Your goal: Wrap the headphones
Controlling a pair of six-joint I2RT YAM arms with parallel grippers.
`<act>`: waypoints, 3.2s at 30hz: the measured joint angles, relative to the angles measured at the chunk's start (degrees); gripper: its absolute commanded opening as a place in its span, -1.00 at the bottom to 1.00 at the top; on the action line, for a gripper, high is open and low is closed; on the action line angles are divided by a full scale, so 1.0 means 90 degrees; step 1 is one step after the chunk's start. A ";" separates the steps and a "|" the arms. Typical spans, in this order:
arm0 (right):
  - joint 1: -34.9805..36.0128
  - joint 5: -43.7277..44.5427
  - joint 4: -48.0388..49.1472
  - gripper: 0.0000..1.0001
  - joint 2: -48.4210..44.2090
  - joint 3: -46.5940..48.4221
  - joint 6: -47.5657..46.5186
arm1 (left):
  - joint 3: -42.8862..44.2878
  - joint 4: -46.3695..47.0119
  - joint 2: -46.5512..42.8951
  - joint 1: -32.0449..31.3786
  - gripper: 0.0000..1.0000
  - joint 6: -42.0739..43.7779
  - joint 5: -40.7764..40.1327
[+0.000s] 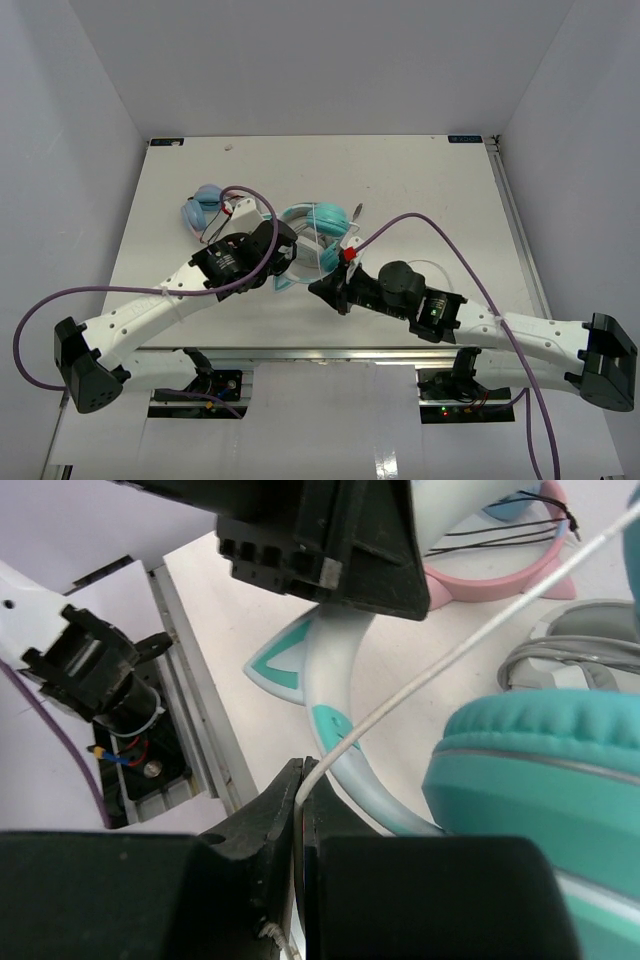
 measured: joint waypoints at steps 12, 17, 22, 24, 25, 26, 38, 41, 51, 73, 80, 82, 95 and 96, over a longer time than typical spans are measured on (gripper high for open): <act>0.0636 0.1625 -0.0101 -0.85 0.0340 0.0023 -0.0096 | 0.0069 -0.0221 -0.0107 0.0000 -1.00 -0.0589 0.0187; 0.0817 0.1885 -0.0115 -0.84 0.0752 0.0371 -0.0112 | 0.0122 -0.0229 -0.0059 0.0000 -1.00 -0.0704 0.0173; 0.0955 0.1982 -0.0126 -0.85 0.1024 0.0681 -0.0171 | 0.0184 -0.0257 0.0102 0.0001 -1.00 -0.0754 0.0180; 0.0993 0.2020 -0.0143 -0.85 0.1060 0.0723 -0.0206 | 0.0197 -0.0281 0.0124 0.0002 -1.00 -0.0769 0.0170; 0.1005 0.2030 -0.0142 -0.85 0.1072 0.0730 -0.0211 | 0.0202 -0.0307 0.0124 0.0000 -1.00 -0.0781 0.0158; 0.1025 0.2040 -0.0144 -0.85 0.1078 0.0734 -0.0217 | 0.0202 -0.0329 0.0124 0.0000 -1.00 -0.0787 0.0154; 0.1119 0.2371 0.0121 -0.84 0.1092 0.0330 -0.0204 | 0.0204 -0.0562 -0.0042 0.0000 -1.00 -0.1025 0.0157; 0.1155 0.2456 0.0141 -0.82 0.1055 0.0169 -0.0210 | 0.0206 -0.0577 -0.0142 0.0001 -1.00 -0.1108 0.0154; 0.1200 0.2847 0.0671 -0.66 0.0797 -0.0521 -0.0597 | 0.0211 -0.0532 -0.0269 0.0002 -1.00 -0.1287 0.0354; 0.0839 0.2671 0.4244 -0.43 0.1426 -0.2220 -0.2208 | 0.0211 -0.0482 -0.1153 0.0002 -1.00 -0.1383 0.1125; 0.0495 0.2130 0.5199 -0.64 0.1927 -0.2435 -0.2193 | 0.0211 -0.0482 -0.1285 0.0002 -1.00 -0.1430 0.1209; 0.0386 0.1953 0.5465 -0.84 0.2098 -0.2498 -0.2160 | 0.0210 -0.0482 -0.1301 0.0002 -1.00 -0.1444 0.1256; -0.1135 0.0814 0.6107 -0.85 0.1936 -0.3080 -0.1357 | -0.0177 0.0091 -0.2123 0.0007 -1.00 -0.0571 0.1676; -0.1191 0.0785 0.6095 -0.85 0.1750 -0.3081 -0.1320 | -0.0192 0.0182 -0.2213 0.0007 -1.00 -0.0361 0.1718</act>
